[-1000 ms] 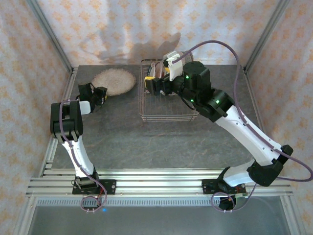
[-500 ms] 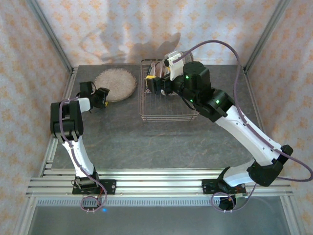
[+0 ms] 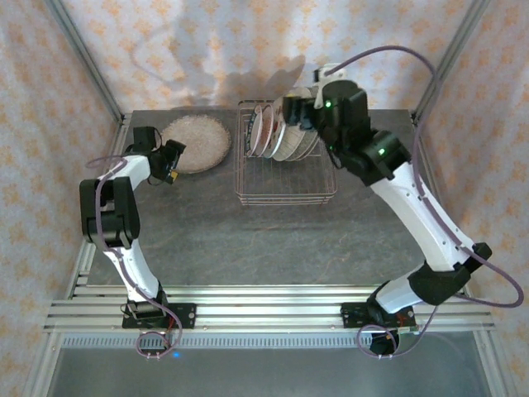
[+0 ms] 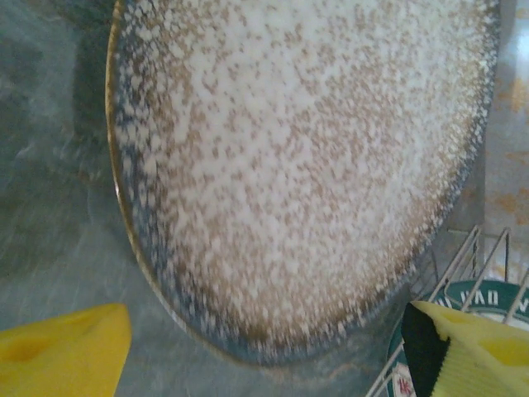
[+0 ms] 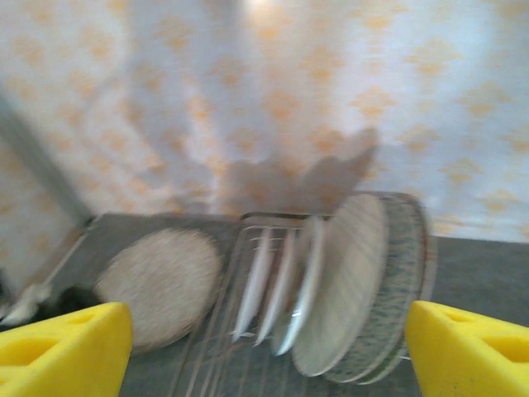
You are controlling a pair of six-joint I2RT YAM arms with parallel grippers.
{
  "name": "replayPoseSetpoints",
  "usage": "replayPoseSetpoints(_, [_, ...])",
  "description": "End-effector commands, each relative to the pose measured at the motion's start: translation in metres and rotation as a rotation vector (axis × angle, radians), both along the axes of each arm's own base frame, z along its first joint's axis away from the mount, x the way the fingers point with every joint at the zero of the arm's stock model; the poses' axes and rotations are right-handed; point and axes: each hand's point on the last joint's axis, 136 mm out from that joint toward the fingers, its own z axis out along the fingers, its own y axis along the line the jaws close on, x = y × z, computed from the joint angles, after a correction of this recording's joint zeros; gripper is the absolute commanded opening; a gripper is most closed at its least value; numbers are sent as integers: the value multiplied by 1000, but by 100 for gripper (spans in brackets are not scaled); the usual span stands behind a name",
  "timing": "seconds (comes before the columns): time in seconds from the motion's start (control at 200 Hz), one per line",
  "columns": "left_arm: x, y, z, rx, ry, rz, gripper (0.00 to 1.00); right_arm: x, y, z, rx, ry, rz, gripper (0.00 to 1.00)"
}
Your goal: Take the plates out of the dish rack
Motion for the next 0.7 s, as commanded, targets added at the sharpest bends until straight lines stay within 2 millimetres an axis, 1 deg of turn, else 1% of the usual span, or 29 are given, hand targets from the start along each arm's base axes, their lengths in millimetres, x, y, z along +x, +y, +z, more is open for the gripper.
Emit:
replayPoseSetpoints(0.0, [-31, 2, 33, 105, 81, 18, 88, 14, -51, -27, 41, 151, -227, 81])
replayPoseSetpoints(0.105, [-51, -6, 56, 150, 91, 38, 88, 34, -82, -50, 88, 258, -332, 73])
replayPoseSetpoints(0.185, [-61, -17, 83, 170, 36, 46, 88, 52, -91, -68, 124, 329, -333, 71])
replayPoseSetpoints(0.29, [-67, -44, 133, 203, -101, -12, 88, 76, -93, -87, 140, 402, -300, 65])
replayPoseSetpoints(0.365, [-72, -69, 168, 223, -212, -92, 88, 92, -94, -101, 138, 451, -277, 62])
replayPoseSetpoints(0.415, [-78, -89, 187, 229, -278, -155, 88, 104, -94, -112, 135, 486, -259, 58])
replayPoseSetpoints(0.44, [-82, -97, 195, 230, -304, -180, 88, 109, -94, -116, 135, 497, -246, 56])
replayPoseSetpoints(0.445, [-83, -99, 196, 230, -309, -186, 88, 111, -93, -120, 134, 507, -242, 54])
replayPoseSetpoints(0.51, [-94, -123, 216, 225, -384, -261, 87, 124, -91, -126, 143, 525, -200, 50])
replayPoseSetpoints(0.53, [-98, -131, 221, 226, -402, -285, 87, 128, -91, -131, 141, 535, -193, 49])
replayPoseSetpoints(0.606, [-112, -155, 237, 221, -466, -366, 86, 140, -88, -138, 145, 543, -157, 49])
replayPoseSetpoints(0.696, [-128, -177, 253, 209, -529, -439, 86, 151, -88, -148, 148, 558, -144, 48])
